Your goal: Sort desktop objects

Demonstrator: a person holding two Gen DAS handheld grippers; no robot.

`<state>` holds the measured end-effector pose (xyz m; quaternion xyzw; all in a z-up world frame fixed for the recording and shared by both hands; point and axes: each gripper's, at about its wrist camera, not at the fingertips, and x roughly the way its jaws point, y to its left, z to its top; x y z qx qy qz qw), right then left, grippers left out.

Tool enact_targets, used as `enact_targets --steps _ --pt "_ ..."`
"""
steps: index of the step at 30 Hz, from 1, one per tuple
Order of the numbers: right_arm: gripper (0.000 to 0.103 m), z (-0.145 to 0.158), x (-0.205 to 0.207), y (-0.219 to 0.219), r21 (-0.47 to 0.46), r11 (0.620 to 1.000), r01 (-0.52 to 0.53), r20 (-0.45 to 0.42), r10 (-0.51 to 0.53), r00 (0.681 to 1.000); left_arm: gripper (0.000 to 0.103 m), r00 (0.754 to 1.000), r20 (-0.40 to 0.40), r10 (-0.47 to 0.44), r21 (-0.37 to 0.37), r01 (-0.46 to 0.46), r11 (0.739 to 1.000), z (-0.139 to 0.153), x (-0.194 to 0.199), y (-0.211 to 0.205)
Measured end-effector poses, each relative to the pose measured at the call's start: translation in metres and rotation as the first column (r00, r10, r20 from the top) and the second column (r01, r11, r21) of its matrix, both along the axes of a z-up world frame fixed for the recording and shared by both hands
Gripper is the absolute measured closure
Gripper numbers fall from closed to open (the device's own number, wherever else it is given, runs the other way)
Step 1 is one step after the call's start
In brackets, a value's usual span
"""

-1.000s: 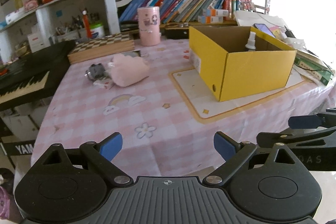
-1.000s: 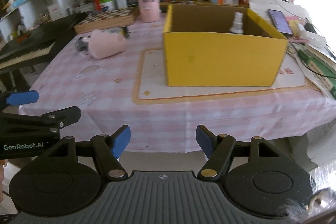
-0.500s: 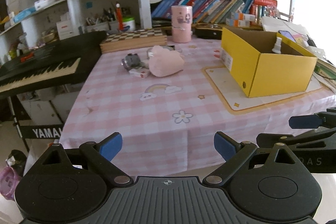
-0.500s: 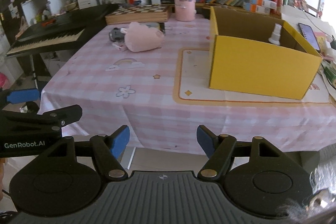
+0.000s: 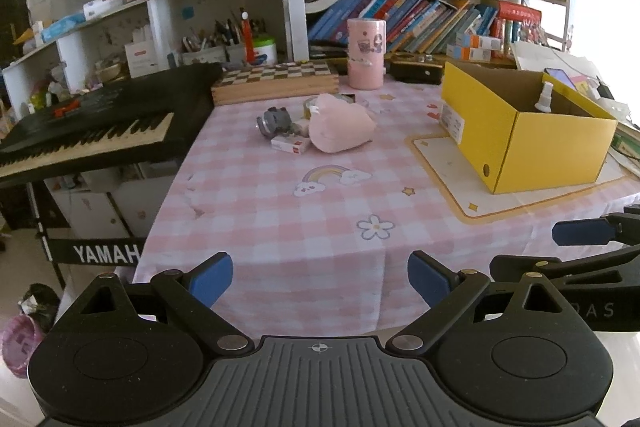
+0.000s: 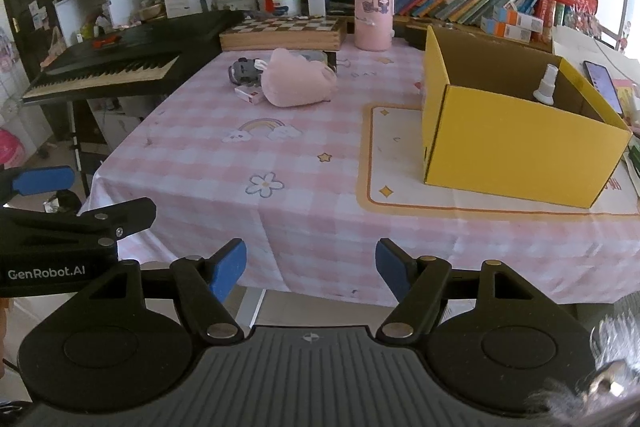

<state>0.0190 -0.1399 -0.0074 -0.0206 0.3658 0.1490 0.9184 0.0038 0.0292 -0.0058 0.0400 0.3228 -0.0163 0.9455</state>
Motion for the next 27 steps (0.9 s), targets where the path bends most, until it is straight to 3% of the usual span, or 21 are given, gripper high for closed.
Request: enact_targets --steps 27 --pt "0.033 -0.001 0.025 0.037 -0.034 0.996 -0.084 -0.017 0.084 0.996 0.007 0.996 -0.007 0.088 -0.035 -0.088 0.995 -0.003 0.018 0.037"
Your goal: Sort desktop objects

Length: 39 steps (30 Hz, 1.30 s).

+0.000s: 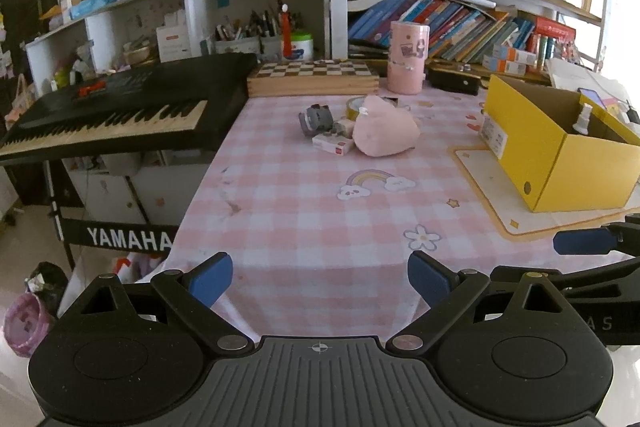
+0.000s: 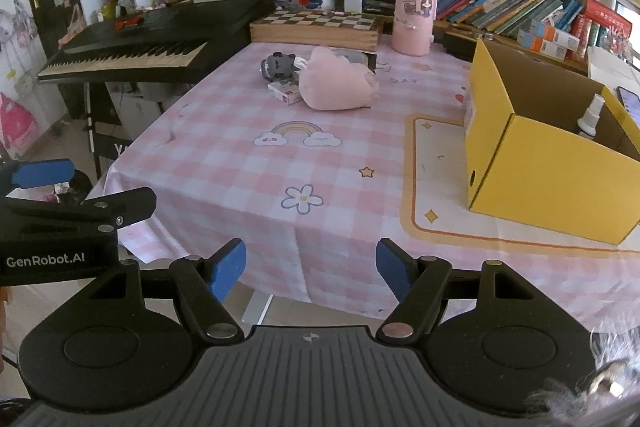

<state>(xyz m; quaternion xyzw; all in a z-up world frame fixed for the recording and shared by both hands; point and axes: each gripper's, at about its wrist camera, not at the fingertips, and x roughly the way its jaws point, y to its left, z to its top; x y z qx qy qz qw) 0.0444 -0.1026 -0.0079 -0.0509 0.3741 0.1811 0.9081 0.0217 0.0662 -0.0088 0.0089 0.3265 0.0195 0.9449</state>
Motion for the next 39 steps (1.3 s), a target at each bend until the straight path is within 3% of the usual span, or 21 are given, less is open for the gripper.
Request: enact_targets --steps 39 --pt "0.026 -0.001 0.206 -0.005 0.023 0.996 -0.082 -0.023 0.083 0.996 0.007 0.993 -0.046 0.109 0.025 -0.108 0.994 0.0 0.174 -0.011"
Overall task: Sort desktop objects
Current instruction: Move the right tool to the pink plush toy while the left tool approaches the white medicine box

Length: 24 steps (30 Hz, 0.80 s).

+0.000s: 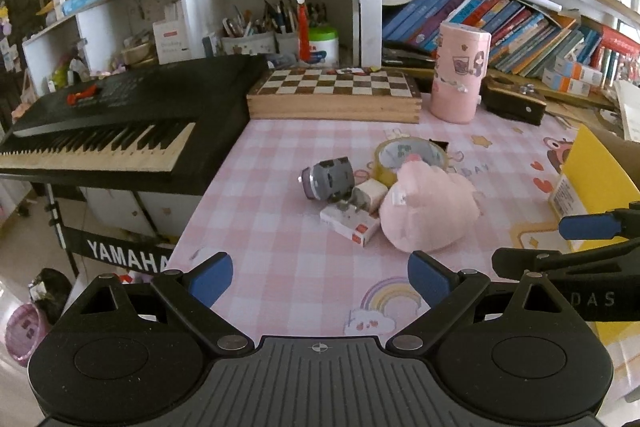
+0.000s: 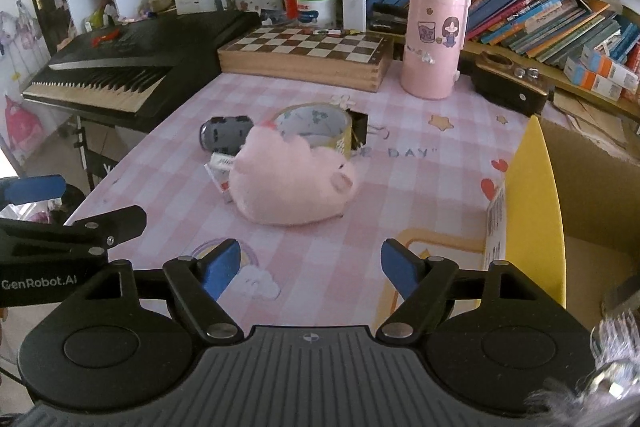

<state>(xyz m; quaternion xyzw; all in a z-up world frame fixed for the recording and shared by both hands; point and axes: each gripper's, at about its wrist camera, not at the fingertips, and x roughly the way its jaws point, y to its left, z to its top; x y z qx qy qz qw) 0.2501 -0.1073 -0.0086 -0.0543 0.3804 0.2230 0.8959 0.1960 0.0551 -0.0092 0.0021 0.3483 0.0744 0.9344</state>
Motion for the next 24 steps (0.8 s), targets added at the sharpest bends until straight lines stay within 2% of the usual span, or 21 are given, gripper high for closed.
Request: enact_targets --steps 6,12,16,19,24 --pt "0.021 -0.004 0.025 0.001 0.007 1.0 -0.004 -0.016 0.004 1.0 0.007 1.0 -0.009 0.019 0.013 -0.019 1.0 -0.002 0.016 0.0" --pt "0.01 -0.01 0.043 0.012 0.002 1.0 -0.026 -0.011 0.026 1.0 0.007 0.997 -0.024 0.078 0.021 -0.077 0.997 -0.003 0.024 0.007" --pt "0.006 -0.016 0.052 0.029 -0.02 0.994 -0.106 0.01 0.106 0.994 0.007 0.99 -0.031 0.138 0.022 -0.138 0.99 -0.004 0.024 0.017" --pt "0.005 -0.024 0.057 0.046 -0.069 0.98 -0.186 0.022 0.188 0.982 0.007 0.982 -0.046 0.181 0.022 -0.18 0.983 -0.006 0.023 0.024" --pt "0.005 -0.04 0.064 0.067 -0.159 0.956 -0.248 0.069 0.261 0.963 0.007 0.976 -0.068 0.209 0.029 -0.207 0.978 -0.008 0.021 0.028"
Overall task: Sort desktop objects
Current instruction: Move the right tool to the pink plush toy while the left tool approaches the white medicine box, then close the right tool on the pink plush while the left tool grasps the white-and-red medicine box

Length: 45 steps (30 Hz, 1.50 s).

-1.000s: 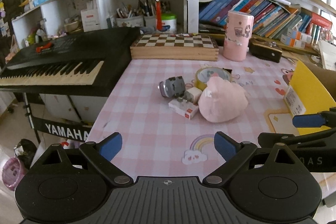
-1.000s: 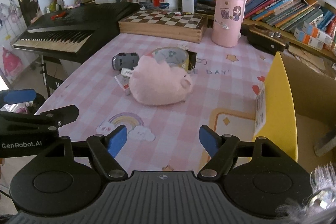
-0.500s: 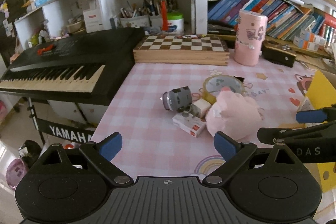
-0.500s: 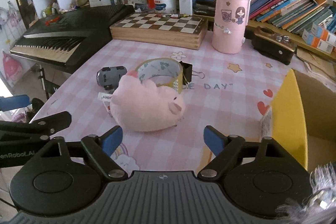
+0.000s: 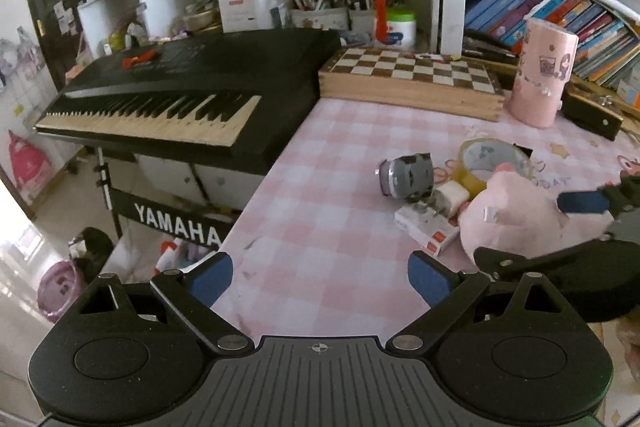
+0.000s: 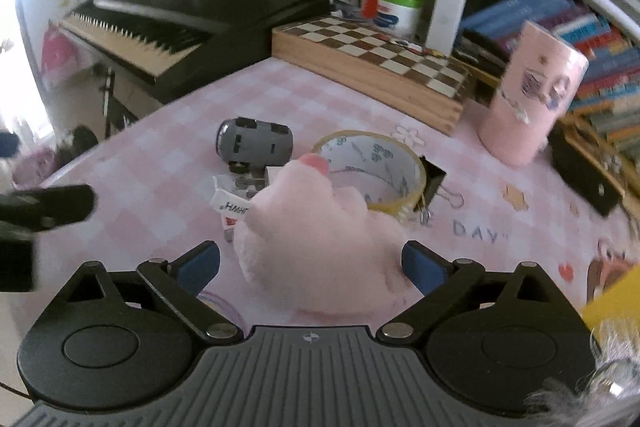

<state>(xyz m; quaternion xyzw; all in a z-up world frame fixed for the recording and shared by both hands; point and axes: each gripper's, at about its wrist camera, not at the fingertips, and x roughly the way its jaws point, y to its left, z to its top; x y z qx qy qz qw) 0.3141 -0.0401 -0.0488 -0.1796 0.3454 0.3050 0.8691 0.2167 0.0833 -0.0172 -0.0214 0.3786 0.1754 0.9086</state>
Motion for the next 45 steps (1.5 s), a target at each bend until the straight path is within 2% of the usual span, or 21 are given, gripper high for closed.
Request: enact_targets --steps 2,3,5,6,7,9,14,18,21,26,27,29,31,37,45 --pt "0.006 -0.007 0.004 0.005 -0.04 0.999 -0.007 0.021 0.008 1.0 0.007 1.0 -0.006 -0.003 0.003 0.003 1.0 -0.001 0.0 -0.001" --pt "0.011 -0.008 0.004 0.005 -0.041 0.999 -0.008 0.032 0.01 0.999 0.007 1.0 -0.009 -0.008 0.004 0.008 1.0 -0.001 0.001 -0.002" --pt "0.026 -0.006 0.006 0.001 -0.022 1.0 -0.013 0.041 0.014 0.999 0.007 1.0 -0.014 -0.018 0.0 0.018 1.0 -0.002 0.004 -0.003" --pt "0.038 -0.003 0.005 -0.002 -0.004 1.0 -0.018 0.045 0.018 0.999 0.007 0.999 -0.016 -0.028 -0.008 0.027 1.0 -0.003 0.006 -0.004" --pt "0.045 0.002 0.003 -0.006 0.014 1.0 -0.016 0.051 0.015 0.999 0.007 0.999 -0.018 -0.041 -0.018 0.04 0.999 -0.005 0.009 -0.005" --pt "0.049 0.012 0.002 -0.012 0.043 0.999 0.017 0.05 -0.019 0.999 0.007 0.997 -0.013 -0.074 -0.041 0.073 0.996 -0.008 0.016 -0.007" --pt "0.05 0.031 0.01 -0.038 0.136 0.981 0.137 -0.003 -0.138 0.99 0.007 0.984 0.0 -0.179 -0.065 0.179 0.982 -0.022 0.04 -0.017" --pt "0.05 0.035 0.013 -0.053 0.162 0.971 0.177 -0.04 -0.173 0.984 0.008 0.97 -0.004 -0.245 -0.041 0.244 0.969 -0.037 0.063 -0.027" --pt "0.05 0.037 0.013 -0.059 0.17 0.968 0.187 -0.051 -0.181 0.982 0.009 0.968 -0.028 -0.251 -0.035 0.25 0.968 -0.049 0.079 -0.03" --pt "0.05 0.039 0.011 -0.067 0.177 0.966 0.19 -0.065 -0.181 0.981 0.016 0.966 -0.048 -0.256 -0.038 0.254 0.966 -0.063 0.096 -0.033" --pt "0.05 0.039 0.011 -0.068 0.179 0.966 0.187 -0.068 -0.177 0.982 0.02 0.965 -0.05 -0.259 -0.035 0.257 0.966 -0.064 0.098 -0.033" --pt "0.05 0.039 0.011 -0.069 0.182 0.967 0.178 -0.075 -0.167 0.983 0.035 0.963 -0.06 -0.262 -0.031 0.26 0.965 -0.068 0.102 -0.034" --pt "0.05 0.039 0.01 -0.069 0.183 0.968 0.173 -0.079 -0.161 0.984 0.043 0.964 -0.049 -0.263 -0.057 0.26 0.964 -0.068 0.103 -0.032" --pt "0.05 0.041 0.007 -0.068 0.185 0.97 0.158 -0.079 -0.146 0.986 0.044 0.964 -0.075 -0.255 -0.087 0.249 0.965 -0.061 0.096 -0.03" --pt "0.05 0.045 -0.003 -0.068 0.187 0.967 0.173 -0.076 -0.162 0.984 0.044 0.966 -0.016 -0.258 -0.142 0.253 0.957 -0.038 0.057 -0.027"
